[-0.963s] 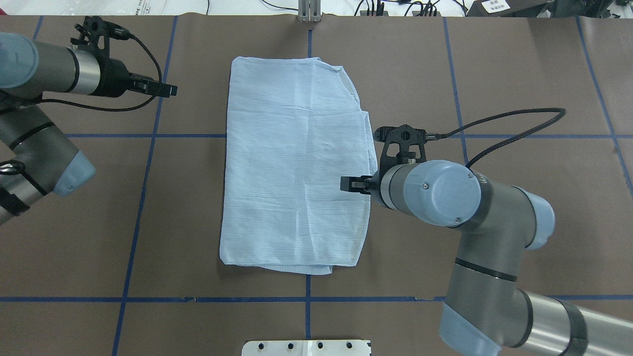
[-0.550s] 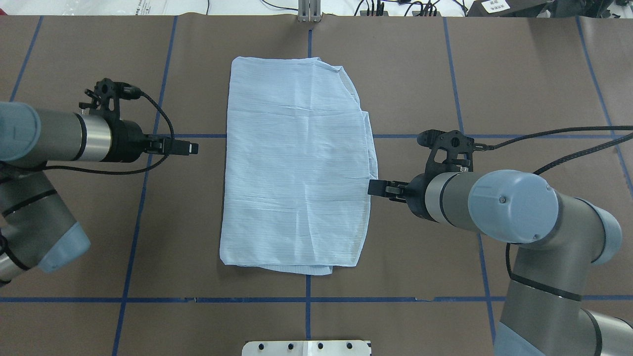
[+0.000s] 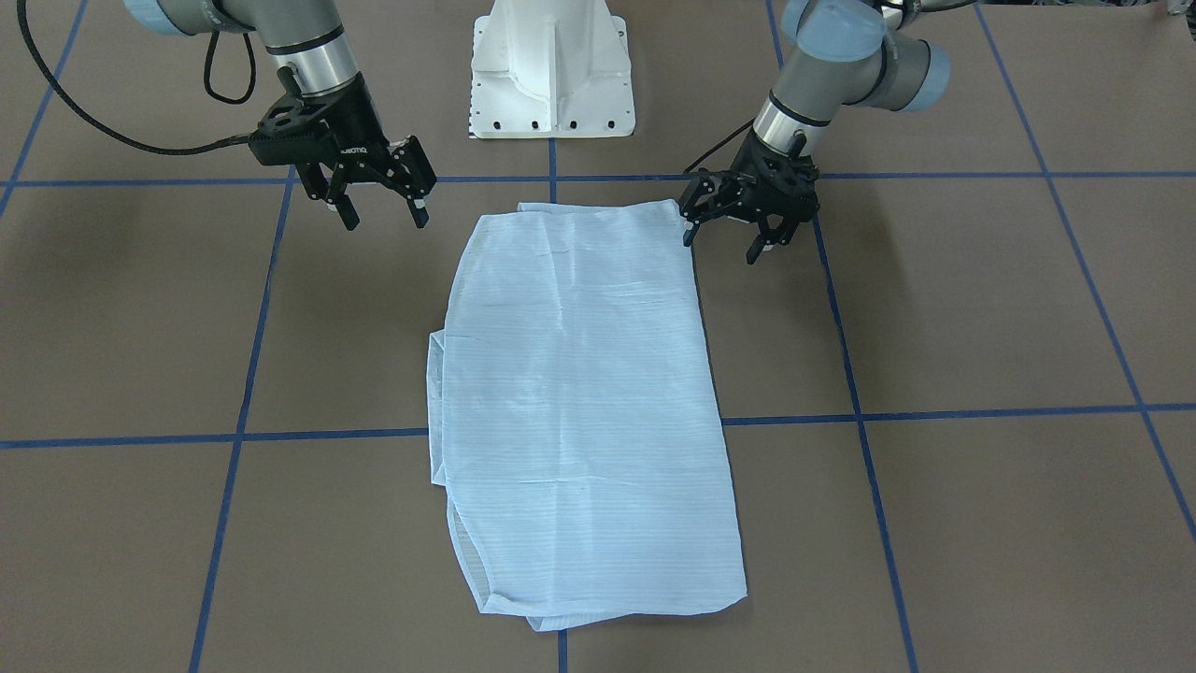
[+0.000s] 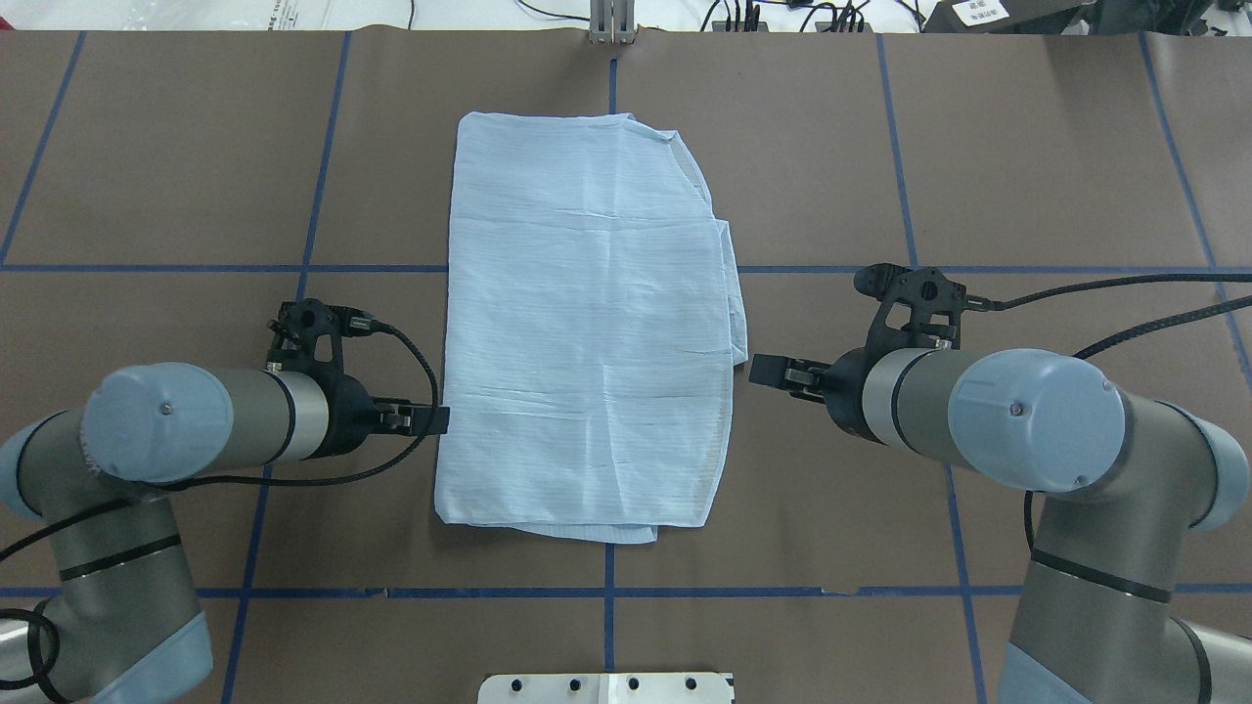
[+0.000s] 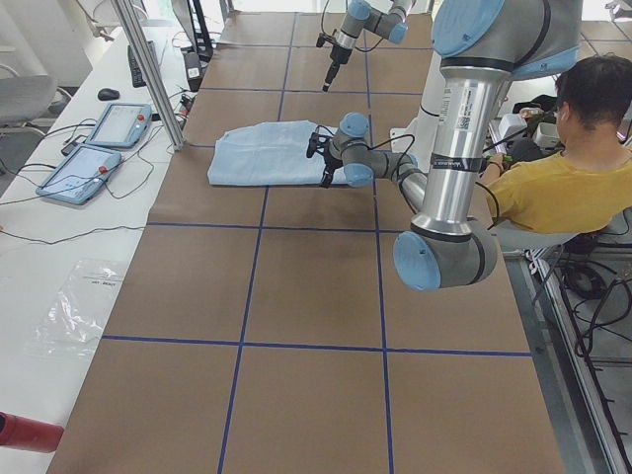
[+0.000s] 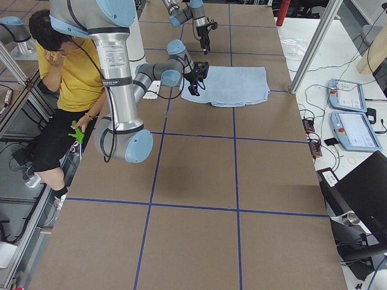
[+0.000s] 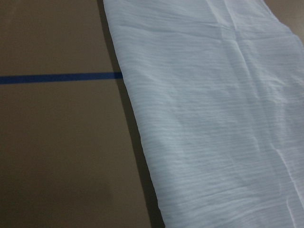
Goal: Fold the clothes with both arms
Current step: 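Move the right gripper to the shirt edge while lowering the left gripper, then grasp the two shirt corners nearest the robot with both grippers, then lift the near edge with both grippers and fold it toward the collar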
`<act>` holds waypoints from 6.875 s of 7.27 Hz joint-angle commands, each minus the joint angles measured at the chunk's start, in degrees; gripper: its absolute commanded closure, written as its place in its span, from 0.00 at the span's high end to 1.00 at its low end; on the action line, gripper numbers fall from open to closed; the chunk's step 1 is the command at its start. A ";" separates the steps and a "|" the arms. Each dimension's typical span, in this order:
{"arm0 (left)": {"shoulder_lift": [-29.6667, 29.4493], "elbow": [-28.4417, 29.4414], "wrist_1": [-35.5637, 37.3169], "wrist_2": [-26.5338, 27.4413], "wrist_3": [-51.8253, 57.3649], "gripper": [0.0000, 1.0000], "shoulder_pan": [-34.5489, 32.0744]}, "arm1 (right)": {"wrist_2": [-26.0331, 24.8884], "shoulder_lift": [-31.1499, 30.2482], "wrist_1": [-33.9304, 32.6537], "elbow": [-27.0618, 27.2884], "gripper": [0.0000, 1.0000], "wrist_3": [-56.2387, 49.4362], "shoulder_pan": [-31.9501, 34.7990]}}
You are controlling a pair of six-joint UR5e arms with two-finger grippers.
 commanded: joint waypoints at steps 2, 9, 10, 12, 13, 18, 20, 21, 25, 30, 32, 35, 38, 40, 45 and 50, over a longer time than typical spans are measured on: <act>-4.24 0.30 8.35 2.67 -2.74 0.98 6.31 | -0.35 0.44 -0.02 -0.27 1.00 -0.02 -0.16; -3.64 0.57 8.72 4.96 -2.66 0.00 8.71 | -0.35 0.53 -0.02 -0.27 1.00 0.07 -0.25; -3.55 0.04 8.72 4.96 -2.66 0.00 8.36 | -0.35 0.62 -0.02 -0.18 1.00 0.15 -0.34; -3.64 -0.05 8.72 4.87 -2.66 0.00 8.36 | -4.01 2.10 -0.80 -0.18 1.00 6.96 -3.74; -3.64 -0.14 8.72 4.96 -2.75 0.00 8.36 | -6.05 2.98 -2.55 -0.35 0.96 14.84 -7.77; -3.81 -0.66 8.72 4.96 -2.93 0.00 8.36 | -8.18 17.22 -13.37 -13.87 0.78 41.11 -15.54; -3.99 -0.84 8.72 5.05 -2.93 0.00 8.36 | -8.18 17.49 -13.11 -15.21 0.78 41.29 -15.54; -3.90 -0.93 8.63 5.05 -2.93 0.00 8.36 | -8.18 19.41 -13.46 -16.69 0.78 42.24 -15.63; -3.72 -1.37 8.72 4.96 -2.92 0.00 8.09 | -8.27 23.29 -13.63 -22.68 0.78 44.01 -15.98; -3.64 -1.37 8.72 4.96 -2.93 0.00 8.09 | -8.18 22.77 -17.16 -20.74 0.80 43.31 -16.94; -3.64 -1.46 8.72 4.96 -2.84 0.00 8.18 | -8.35 22.77 -16.98 -21.01 0.80 43.40 -17.21; -3.64 -1.54 8.63 4.96 -2.84 0.00 8.09 | -8.53 23.12 -16.72 -21.45 0.55 44.19 -17.21; -3.64 -1.89 8.72 4.96 -2.84 0.00 8.09 | -8.53 23.03 -16.72 -21.45 0.23 44.36 -17.21; -3.64 -2.07 8.72 4.96 -2.84 0.00 8.09 | -9.40 23.12 -16.63 -21.28 0.00 44.45 -16.95; -3.29 -12.05 11.07 1.30 -2.66 0.00 8.09 | -8.79 17.43 -25.91 -2.81 0.00 43.57 -14.40; -5.47 -26.87 26.36 -3.29 -7.76 0.00 8.80 | -10.89 21.60 -39.48 8.36 0.00 43.32 -18.80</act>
